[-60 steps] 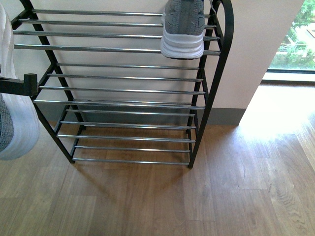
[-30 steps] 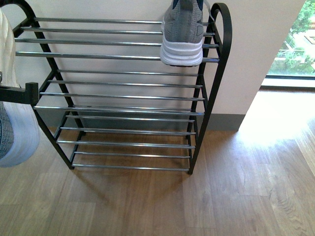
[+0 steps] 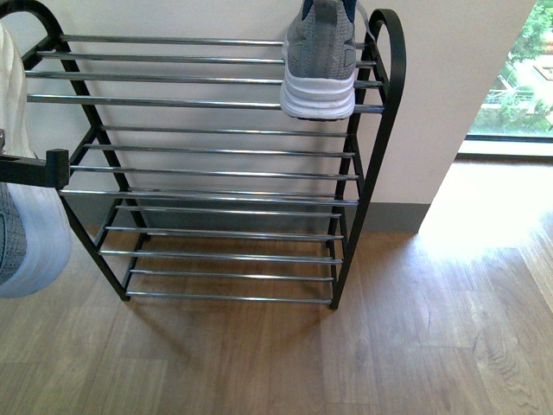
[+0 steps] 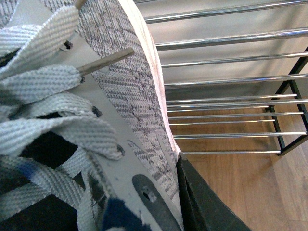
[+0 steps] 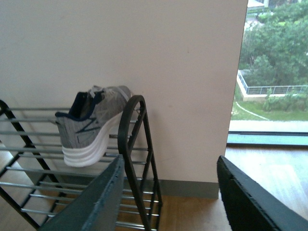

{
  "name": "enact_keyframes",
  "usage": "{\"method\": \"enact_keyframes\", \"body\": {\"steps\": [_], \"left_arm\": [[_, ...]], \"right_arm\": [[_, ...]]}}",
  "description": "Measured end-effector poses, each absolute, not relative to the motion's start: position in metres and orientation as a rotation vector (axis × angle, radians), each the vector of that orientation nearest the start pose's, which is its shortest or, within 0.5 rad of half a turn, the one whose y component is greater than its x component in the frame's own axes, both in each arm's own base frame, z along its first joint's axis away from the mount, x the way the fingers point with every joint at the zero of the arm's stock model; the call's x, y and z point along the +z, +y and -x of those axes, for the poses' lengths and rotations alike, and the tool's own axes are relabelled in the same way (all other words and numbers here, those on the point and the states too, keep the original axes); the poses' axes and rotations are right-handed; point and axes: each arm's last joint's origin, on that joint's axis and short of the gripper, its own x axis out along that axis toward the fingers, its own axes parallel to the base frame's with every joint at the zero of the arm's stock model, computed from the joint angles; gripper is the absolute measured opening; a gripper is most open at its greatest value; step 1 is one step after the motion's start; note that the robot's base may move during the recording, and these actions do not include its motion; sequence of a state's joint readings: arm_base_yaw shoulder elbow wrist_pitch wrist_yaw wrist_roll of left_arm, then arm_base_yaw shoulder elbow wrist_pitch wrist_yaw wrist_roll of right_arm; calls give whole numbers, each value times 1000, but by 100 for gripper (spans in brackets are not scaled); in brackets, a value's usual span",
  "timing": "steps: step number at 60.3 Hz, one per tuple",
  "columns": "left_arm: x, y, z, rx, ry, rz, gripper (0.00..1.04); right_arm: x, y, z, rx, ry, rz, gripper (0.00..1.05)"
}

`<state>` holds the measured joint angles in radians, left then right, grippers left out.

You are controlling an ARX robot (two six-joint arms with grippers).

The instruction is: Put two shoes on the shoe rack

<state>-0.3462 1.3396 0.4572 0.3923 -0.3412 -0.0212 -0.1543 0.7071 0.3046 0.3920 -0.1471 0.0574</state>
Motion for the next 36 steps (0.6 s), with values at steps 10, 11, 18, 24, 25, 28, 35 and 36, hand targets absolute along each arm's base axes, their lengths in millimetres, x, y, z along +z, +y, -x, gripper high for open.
{"method": "enact_keyframes", "body": {"steps": [10, 11, 18, 24, 25, 28, 35, 36], "left_arm": [[165, -74, -234, 3, 461, -145, 2], [165, -74, -234, 3, 461, -145, 2], [165, -74, -234, 3, 461, -145, 2], [165, -74, -234, 3, 461, -145, 2], [165, -74, -234, 2, 461, -145, 2], [165, -74, -234, 3, 461, -145, 2], [165, -74, -234, 3, 461, -145, 2], [165, -74, -234, 3, 461, -145, 2]], "right_arm": [[214, -14, -150, -5, 12, -22, 15], [212, -13, -150, -7, 12, -21, 13], [204, -6, -143, -27, 9, -7, 2], [197, -1, -138, 4, 4, -6, 2], [196, -1, -137, 3, 3, -6, 2], [193, -1, -134, -4, 4, -6, 2], [186, -1, -129, -3, 7, -6, 2], [185, 0, -128, -3, 8, -6, 2]]}}
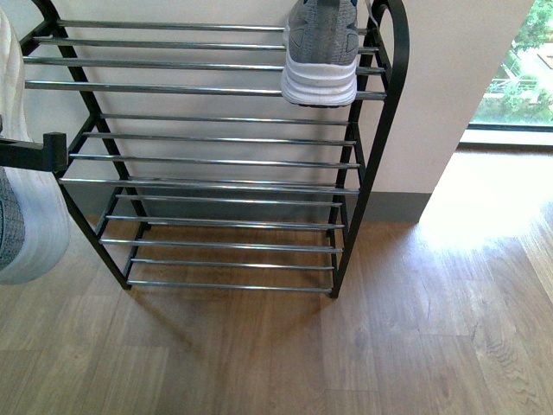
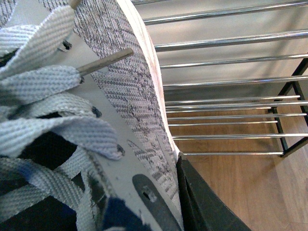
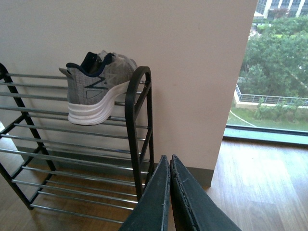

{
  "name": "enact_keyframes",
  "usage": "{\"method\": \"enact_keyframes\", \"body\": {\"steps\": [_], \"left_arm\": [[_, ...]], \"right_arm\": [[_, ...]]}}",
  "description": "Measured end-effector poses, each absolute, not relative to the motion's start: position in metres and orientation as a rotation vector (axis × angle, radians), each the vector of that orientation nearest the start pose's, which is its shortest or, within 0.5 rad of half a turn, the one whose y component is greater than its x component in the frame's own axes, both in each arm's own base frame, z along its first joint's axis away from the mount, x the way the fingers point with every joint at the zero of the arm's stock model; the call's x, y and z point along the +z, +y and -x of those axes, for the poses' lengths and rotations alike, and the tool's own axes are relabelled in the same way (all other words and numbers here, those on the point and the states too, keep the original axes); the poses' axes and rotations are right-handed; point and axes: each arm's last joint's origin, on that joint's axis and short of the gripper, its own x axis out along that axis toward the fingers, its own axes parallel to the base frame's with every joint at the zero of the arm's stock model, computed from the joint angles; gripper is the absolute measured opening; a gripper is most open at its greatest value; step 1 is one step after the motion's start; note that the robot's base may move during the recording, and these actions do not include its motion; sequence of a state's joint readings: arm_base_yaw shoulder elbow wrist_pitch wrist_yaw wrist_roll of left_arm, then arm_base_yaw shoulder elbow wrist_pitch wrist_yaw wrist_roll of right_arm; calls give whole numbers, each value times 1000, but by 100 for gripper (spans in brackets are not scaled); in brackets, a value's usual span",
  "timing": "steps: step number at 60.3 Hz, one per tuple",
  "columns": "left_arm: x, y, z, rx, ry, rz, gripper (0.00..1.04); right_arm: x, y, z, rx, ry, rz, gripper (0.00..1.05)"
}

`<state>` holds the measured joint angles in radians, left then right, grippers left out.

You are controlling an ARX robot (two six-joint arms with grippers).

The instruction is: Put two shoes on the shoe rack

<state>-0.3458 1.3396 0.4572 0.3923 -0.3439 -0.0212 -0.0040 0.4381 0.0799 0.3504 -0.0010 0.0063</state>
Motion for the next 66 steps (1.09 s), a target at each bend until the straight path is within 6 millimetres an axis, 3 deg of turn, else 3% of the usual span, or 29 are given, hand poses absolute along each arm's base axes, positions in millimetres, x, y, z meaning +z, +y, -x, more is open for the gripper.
{"method": "enact_keyframes", "body": {"steps": [26, 66], "left_arm": [[165, -74, -234, 3, 461, -145, 2], [165, -74, -234, 1, 461, -145, 2]], "right_arm": [[172, 0, -116, 0, -9, -6, 2], [170, 0, -97, -4, -14, -6, 2]]}}
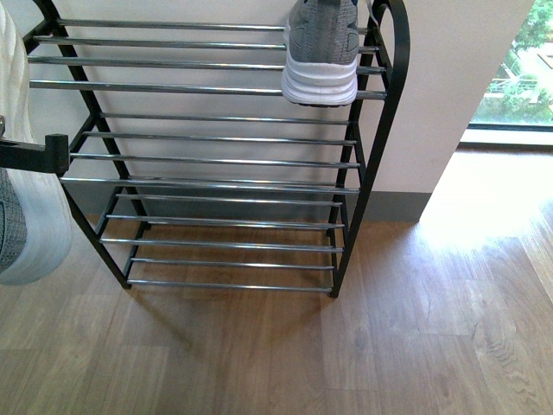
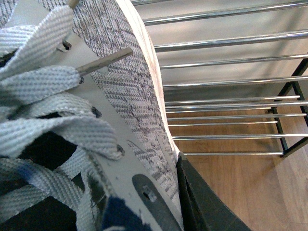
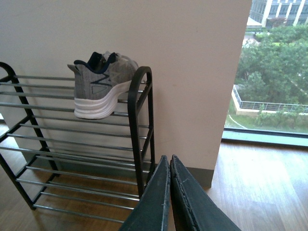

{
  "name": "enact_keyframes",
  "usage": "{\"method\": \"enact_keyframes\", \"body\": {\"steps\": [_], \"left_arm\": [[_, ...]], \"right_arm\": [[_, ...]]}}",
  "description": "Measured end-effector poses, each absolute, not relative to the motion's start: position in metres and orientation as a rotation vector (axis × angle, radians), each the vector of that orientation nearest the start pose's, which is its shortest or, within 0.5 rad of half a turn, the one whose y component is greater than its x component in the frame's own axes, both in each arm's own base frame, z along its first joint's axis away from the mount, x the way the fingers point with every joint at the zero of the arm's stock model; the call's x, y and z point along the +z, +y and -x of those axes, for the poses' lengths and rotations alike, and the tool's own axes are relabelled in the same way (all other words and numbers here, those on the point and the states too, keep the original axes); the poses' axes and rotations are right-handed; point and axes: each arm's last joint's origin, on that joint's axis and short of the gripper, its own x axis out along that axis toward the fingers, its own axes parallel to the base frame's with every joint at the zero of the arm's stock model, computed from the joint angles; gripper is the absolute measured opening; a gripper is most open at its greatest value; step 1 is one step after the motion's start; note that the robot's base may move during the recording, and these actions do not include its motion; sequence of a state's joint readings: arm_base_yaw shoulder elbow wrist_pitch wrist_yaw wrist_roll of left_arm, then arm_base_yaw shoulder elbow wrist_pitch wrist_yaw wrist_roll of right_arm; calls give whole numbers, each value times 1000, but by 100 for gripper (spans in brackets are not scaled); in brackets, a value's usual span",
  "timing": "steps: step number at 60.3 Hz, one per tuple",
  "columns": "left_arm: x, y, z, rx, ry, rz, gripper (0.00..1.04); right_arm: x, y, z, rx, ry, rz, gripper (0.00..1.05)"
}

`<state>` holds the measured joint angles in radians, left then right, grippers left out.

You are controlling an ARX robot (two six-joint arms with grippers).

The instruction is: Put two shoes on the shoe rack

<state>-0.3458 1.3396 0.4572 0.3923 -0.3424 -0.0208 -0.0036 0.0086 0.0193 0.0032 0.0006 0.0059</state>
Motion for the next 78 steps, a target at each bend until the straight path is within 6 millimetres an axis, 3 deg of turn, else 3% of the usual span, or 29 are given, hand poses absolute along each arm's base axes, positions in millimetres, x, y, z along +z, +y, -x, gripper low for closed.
{"method": "enact_keyframes", "body": {"steps": [20, 41, 45, 51, 59, 68, 78], "left_arm": [[165, -74, -234, 3, 461, -145, 2], [172, -81, -240, -93, 542, -45, 2], [189, -89, -257, -162, 538, -85, 2], [208, -98, -288, -259, 523, -182, 2], [222, -108, -332, -400, 545, -296, 2], [233, -120, -399, -455, 603, -345, 2], [230, -136, -431, -490, 647, -245, 2]], "right_arm": [[170, 0, -97, -4, -16, -5, 2], [170, 0, -97, -4, -16, -4, 63], [170, 0, -97, -4, -17, -4, 80], [170, 0, -97, -3, -17, -4, 97], [170, 0, -97, -4, -17, -4, 95], [170, 0, -97, -3, -17, -4, 95], [170, 0, -97, -3, -17, -4, 95]]}}
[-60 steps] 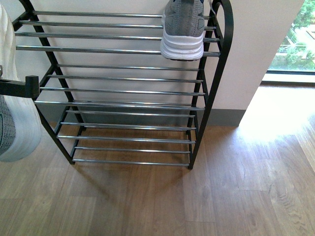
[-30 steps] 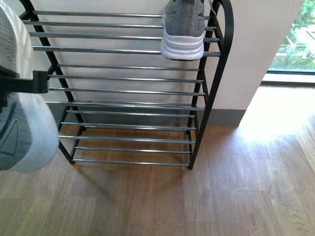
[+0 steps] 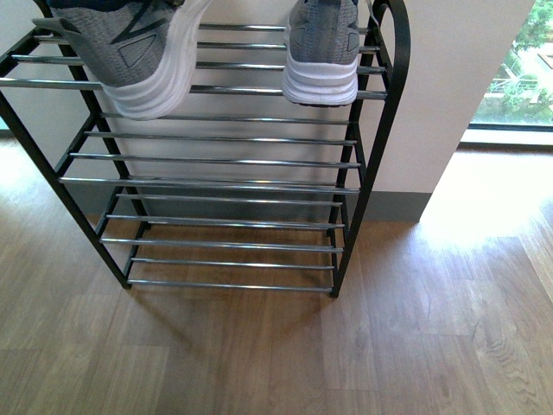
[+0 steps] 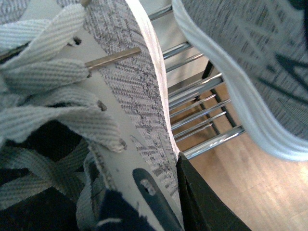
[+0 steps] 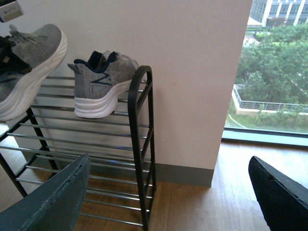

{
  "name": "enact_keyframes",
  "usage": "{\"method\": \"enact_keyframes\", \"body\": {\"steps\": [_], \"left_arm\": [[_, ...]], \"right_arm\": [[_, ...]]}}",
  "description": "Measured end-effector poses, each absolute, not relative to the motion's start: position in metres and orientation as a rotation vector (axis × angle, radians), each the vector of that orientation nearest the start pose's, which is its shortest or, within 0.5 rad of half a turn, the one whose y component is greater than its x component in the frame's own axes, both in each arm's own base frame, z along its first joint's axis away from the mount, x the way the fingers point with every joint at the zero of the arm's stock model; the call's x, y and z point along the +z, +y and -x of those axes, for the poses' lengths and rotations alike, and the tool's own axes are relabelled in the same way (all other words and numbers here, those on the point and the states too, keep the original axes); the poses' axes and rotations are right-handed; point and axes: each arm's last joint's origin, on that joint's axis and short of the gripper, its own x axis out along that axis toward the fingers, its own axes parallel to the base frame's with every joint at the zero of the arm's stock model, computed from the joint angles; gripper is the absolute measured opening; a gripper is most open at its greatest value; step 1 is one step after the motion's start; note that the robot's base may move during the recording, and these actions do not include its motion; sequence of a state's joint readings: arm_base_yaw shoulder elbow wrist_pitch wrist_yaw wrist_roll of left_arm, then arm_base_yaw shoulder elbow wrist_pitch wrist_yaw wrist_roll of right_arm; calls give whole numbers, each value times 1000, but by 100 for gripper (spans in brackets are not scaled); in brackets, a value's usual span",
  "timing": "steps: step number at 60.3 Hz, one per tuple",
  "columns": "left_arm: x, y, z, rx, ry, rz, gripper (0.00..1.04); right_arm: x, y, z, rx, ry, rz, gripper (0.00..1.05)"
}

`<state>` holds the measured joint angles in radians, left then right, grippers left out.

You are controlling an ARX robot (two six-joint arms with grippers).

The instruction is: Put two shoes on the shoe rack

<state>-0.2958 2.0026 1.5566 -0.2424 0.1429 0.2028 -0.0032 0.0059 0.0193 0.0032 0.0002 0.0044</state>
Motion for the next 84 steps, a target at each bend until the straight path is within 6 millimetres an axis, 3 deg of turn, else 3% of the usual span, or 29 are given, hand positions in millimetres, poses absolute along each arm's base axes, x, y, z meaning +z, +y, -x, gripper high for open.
{"method": "enact_keyframes", "body": {"steps": [15, 37, 70, 84], "left_arm": [[220, -167, -451, -508, 707, -135, 2], [217, -182, -476, -453, 731, -121, 3], [235, -211, -477, -491, 648, -171, 97], [272, -206, -446, -467, 505, -162, 95]], "right_arm": [[170, 0, -97, -4, -17, -4, 95], [170, 0, -97, -3, -17, -4, 95], [170, 0, -97, -3, -17, -4, 95], [170, 0, -97, -4, -17, -4, 95]]}}
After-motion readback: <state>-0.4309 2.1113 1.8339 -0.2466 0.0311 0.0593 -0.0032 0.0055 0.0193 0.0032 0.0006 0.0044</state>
